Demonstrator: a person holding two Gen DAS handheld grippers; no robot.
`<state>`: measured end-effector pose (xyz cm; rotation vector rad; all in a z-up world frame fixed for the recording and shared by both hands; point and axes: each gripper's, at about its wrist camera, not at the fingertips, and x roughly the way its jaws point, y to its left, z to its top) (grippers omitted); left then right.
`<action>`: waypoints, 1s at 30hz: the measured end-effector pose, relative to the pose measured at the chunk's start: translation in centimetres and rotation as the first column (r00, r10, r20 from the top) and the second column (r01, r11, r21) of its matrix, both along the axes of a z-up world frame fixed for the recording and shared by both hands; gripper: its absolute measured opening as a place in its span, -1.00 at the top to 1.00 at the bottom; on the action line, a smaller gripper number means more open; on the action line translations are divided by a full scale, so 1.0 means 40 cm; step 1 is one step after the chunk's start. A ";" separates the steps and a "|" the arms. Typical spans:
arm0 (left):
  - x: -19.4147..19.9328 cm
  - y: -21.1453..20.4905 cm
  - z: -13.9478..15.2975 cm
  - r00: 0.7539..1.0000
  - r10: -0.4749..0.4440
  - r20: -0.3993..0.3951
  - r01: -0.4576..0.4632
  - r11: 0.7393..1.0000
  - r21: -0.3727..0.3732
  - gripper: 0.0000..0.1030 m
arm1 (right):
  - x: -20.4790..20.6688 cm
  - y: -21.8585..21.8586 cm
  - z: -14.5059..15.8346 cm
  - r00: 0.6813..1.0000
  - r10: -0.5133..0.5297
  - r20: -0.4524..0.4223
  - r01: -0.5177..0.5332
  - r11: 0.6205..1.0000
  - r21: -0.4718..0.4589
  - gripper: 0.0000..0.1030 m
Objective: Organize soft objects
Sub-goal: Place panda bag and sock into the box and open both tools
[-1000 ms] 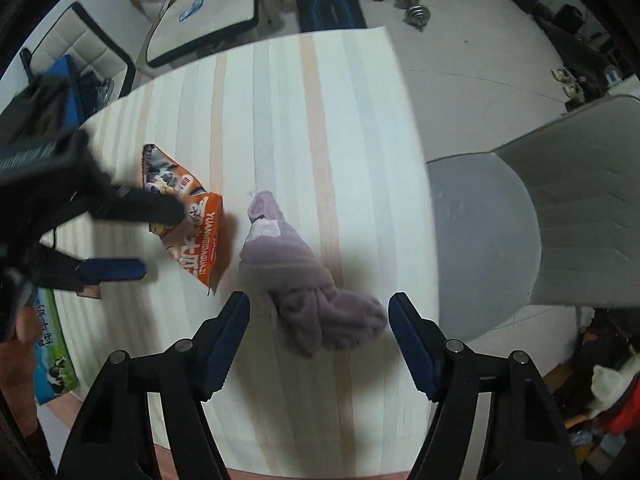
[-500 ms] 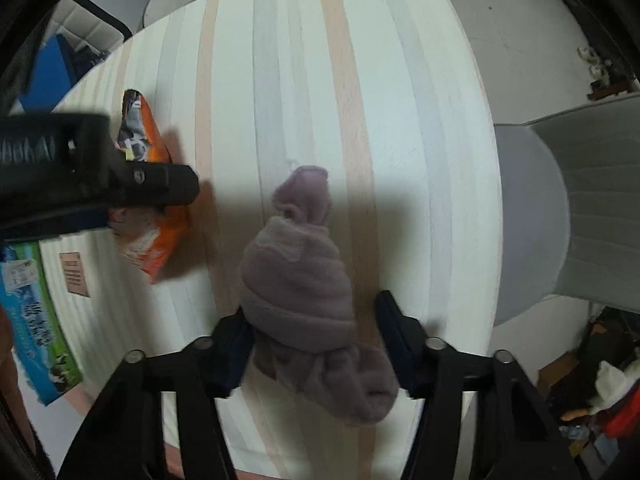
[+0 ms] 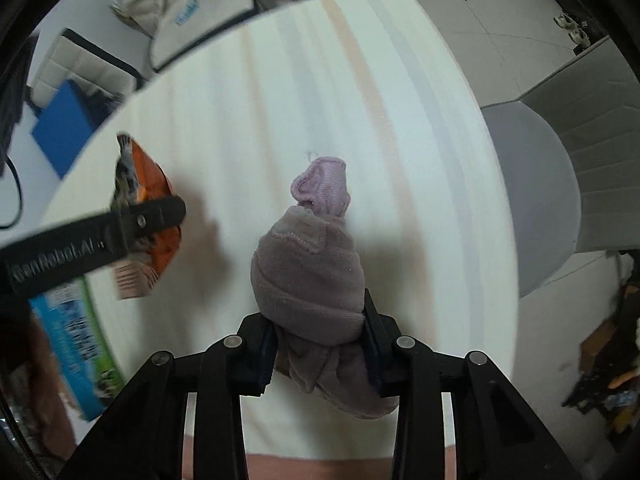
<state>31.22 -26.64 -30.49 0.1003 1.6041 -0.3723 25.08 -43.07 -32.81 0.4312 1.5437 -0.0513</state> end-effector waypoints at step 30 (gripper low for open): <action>-0.045 1.310 0.112 0.972 0.212 0.104 -0.231 0.944 0.237 0.14 | -0.112 1.392 0.075 0.972 0.215 0.093 -0.234 0.896 0.376 0.26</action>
